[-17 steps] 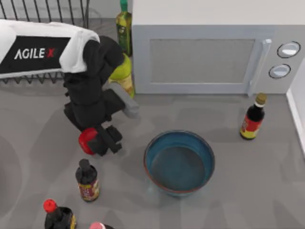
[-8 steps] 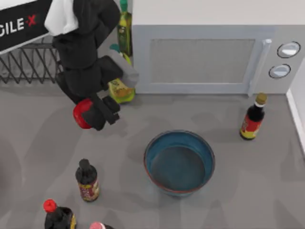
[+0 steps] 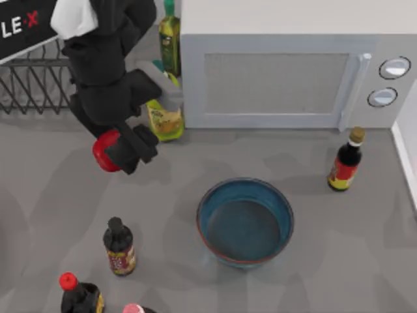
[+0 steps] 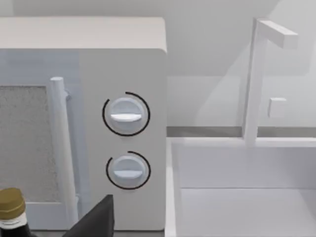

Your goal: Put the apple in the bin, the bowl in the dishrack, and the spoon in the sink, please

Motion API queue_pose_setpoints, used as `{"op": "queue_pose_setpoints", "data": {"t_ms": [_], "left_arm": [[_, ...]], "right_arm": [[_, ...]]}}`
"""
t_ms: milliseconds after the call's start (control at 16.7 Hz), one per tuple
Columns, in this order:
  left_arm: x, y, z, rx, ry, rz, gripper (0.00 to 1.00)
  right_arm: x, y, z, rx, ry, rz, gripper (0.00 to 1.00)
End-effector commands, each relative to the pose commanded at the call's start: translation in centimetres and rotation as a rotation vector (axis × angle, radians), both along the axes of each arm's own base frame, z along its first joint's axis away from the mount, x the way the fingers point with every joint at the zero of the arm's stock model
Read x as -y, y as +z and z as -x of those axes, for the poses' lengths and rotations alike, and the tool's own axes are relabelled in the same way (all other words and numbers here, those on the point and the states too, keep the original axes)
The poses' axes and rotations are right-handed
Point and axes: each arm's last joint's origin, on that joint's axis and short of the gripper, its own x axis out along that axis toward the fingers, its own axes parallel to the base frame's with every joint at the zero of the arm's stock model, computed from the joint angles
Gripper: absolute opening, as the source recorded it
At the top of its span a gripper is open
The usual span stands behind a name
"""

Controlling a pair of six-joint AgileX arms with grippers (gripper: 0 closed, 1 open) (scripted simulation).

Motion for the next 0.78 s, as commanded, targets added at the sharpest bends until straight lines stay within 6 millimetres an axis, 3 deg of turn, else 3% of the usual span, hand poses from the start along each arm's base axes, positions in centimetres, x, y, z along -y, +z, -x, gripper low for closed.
{"op": "queue_pose_setpoints", "data": {"t_ms": [120, 240, 420, 600, 780], "left_arm": [[-1.5, 0.5, -0.1, 0.006, 0.068, -0.037, 0.0], [-4.7, 1.4, -0.2, 0.028, 0.206, -0.099, 0.0], [-11.9, 3.0, -0.4, 0.072, 0.502, -0.198, 0.0], [-18.1, 4.3, 1.0, 0.094, 0.776, -0.297, 0.0], [-20.5, 5.2, 2.7, 0.098, 0.908, -0.366, 0.0]], "right_arm": [[0.0, 0.0, 0.0, 0.0, 0.0, 0.0, 1.0], [0.0, 0.0, 0.0, 0.0, 0.0, 0.0, 1.0], [0.0, 0.0, 0.0, 0.0, 0.0, 0.0, 1.0], [0.0, 0.0, 0.0, 0.0, 0.0, 0.0, 1.0], [0.0, 0.0, 0.0, 0.0, 0.0, 0.0, 1.0]]}}
